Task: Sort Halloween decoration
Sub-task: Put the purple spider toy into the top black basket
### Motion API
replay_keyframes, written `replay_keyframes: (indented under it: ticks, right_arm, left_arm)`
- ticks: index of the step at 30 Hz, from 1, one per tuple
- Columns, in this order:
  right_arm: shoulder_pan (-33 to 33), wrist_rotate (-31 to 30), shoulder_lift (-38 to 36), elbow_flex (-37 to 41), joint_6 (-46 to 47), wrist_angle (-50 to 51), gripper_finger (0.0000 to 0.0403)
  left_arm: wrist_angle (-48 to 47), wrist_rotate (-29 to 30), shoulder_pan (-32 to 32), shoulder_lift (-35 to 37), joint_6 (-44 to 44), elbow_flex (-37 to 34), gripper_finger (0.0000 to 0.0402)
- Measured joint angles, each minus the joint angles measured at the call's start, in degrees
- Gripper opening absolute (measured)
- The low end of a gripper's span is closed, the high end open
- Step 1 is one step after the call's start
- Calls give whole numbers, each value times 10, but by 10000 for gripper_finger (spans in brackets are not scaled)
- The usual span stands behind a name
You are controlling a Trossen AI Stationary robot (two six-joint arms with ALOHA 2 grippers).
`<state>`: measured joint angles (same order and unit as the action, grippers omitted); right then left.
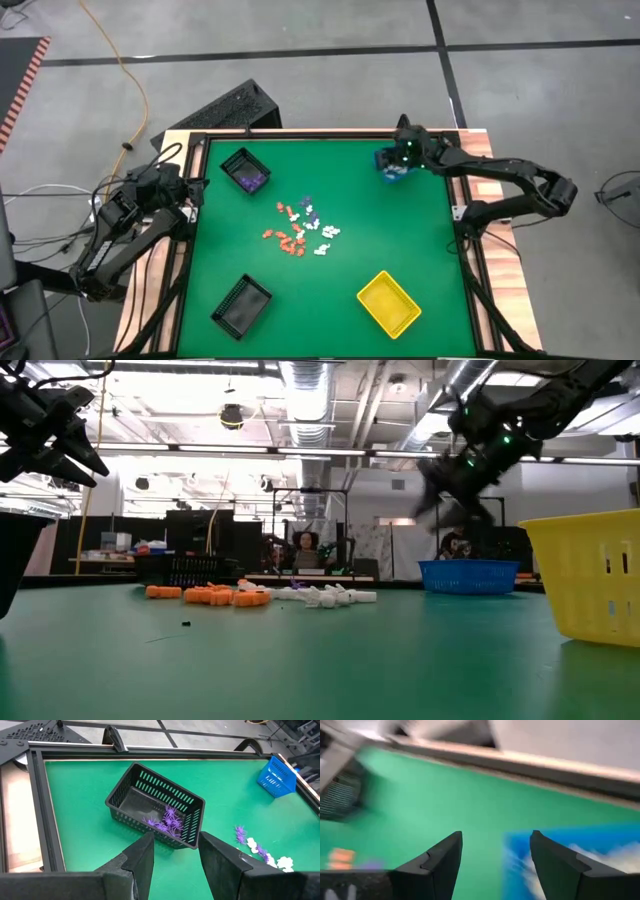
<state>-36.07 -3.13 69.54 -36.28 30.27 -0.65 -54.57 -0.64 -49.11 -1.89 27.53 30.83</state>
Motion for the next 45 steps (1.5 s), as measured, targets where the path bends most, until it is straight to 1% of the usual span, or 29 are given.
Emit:
replay_keyframes:
  ticks: [2, 3, 5, 7, 9, 11, 17, 22, 26, 32, 38, 42, 45]
  right_arm:
    - [38, 8, 4, 0, 3, -74, 258]
    - [62, 2, 8, 0, -3, -108, 257]
    - [108, -25, 22, -2, -24, -174, 255]
    - [156, -53, 48, -3, -59, -217, 253]
    - [195, -96, 81, -17, -81, -234, 252]
    - [223, -121, 125, -38, -82, -240, 250]
    - [278, -120, 282, -124, -107, -275, 249]
    - [292, -119, 369, -200, -119, -285, 249]
    - [292, -120, 416, -235, -123, -285, 249]
    - [292, -120, 454, -239, -117, -283, 249]
    - [293, -122, 499, -239, -77, -292, 249]
    - [293, -123, 506, -240, -46, -289, 247]
    - [293, -134, 503, -240, -44, -283, 230]
  left_arm:
    - [0, 0, 0, 0, 0, 0, 143]
    - [0, 0, 0, 0, 0, 0, 143]
    - [0, 0, 0, 0, 0, 0, 143]
    - [0, 1, 0, 0, 1, 0, 143]
    - [0, 4, 0, 0, 2, 0, 143]
    - [0, 5, 0, 0, 2, 0, 143]
    - [0, 7, 0, 0, 6, 0, 143]
    - [0, 7, 0, 0, 8, 0, 143]
    - [0, 6, 0, 0, 8, 0, 143]
    - [-1, 5, 0, 0, 8, 0, 143]
    - [-2, 5, 0, 0, 7, 0, 143]
    - [-2, 6, 0, 0, 6, 0, 143]
    - [-2, 5, 0, 0, 7, 0, 143]
